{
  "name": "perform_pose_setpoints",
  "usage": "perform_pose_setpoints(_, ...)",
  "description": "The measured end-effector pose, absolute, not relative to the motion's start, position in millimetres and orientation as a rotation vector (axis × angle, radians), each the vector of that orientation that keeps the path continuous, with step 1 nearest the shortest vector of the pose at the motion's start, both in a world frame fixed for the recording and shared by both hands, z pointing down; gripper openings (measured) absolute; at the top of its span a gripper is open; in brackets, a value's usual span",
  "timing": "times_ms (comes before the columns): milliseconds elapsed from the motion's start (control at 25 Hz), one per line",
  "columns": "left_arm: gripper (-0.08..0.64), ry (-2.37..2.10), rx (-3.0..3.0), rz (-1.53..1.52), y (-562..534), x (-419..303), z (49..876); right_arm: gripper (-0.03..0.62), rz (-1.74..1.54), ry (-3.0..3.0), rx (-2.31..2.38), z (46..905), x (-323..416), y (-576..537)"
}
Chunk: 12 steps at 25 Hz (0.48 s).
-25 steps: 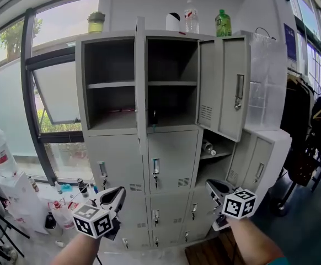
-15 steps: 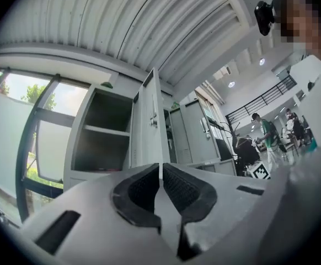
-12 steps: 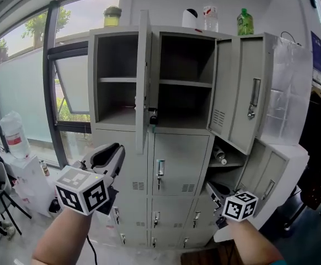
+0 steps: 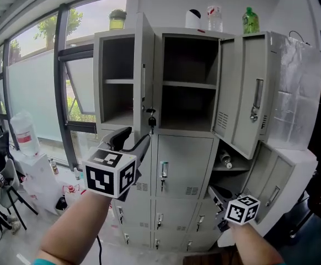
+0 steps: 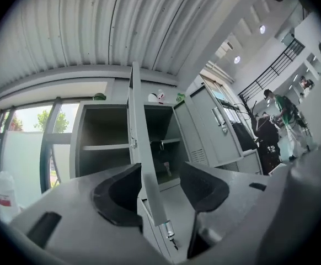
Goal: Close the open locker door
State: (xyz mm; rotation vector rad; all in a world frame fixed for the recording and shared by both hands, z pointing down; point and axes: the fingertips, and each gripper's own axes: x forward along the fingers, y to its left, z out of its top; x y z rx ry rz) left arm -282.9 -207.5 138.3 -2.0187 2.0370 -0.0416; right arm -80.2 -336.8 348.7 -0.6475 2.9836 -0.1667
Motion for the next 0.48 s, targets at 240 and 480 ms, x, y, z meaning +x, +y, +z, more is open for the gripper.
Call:
perform_pose_setpoints(240, 0.201, 2.056, -1.911, -0.077, -217, -288, 139, -0.002, -0.173, 2.978, -0.652, 351, -78, -343)
perform_pose_setpoints(480, 0.164, 2.084, -1.863, -0.109, -224, -300, 142, -0.002, -0.172, 2.972, -0.662, 351, -81, -346)
